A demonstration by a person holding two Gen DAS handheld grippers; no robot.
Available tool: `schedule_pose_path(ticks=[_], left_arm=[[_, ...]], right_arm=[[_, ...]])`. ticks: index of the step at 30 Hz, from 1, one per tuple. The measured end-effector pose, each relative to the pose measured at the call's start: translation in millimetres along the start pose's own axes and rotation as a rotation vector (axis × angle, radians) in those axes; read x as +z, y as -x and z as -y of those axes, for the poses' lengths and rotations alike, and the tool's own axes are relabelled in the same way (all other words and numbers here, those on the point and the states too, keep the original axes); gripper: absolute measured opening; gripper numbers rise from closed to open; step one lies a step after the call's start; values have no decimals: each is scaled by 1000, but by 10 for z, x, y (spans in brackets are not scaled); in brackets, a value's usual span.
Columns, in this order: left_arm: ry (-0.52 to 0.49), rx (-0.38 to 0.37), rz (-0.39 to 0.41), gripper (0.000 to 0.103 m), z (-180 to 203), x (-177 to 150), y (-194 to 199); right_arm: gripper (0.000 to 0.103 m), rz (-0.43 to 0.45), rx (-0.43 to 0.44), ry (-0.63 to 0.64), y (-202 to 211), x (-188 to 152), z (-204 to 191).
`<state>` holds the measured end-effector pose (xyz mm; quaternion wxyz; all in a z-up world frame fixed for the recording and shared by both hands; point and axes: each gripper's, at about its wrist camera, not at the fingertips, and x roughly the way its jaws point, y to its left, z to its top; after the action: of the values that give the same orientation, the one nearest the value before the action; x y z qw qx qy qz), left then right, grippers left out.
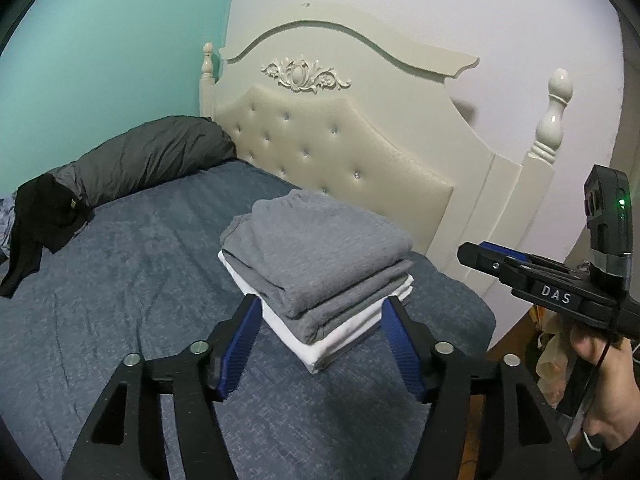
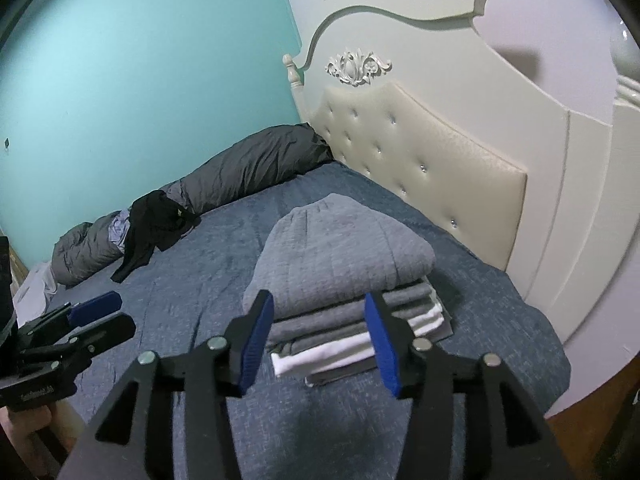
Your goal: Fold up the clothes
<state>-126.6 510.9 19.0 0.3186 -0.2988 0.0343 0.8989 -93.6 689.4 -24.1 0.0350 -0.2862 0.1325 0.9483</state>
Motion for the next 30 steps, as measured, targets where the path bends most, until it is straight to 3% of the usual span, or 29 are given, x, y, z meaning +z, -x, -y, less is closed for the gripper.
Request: schedule_pose_path(ticks=[15,21,24,30], left_arm=[[4,54,56,97,-146,-176,692],[3,60,64,101,-141,-257,831],[1,59,66,103,-127,-303,890],[4,60,74,103,-129,-384,1002]], right_arm=[[83,27,-20,-1,572,-236,-353],[89,21,-28,22,721,-359,-501],[99,34,-35,17,792,-413,-532],[102,48,-52,16,911,-506,-577]])
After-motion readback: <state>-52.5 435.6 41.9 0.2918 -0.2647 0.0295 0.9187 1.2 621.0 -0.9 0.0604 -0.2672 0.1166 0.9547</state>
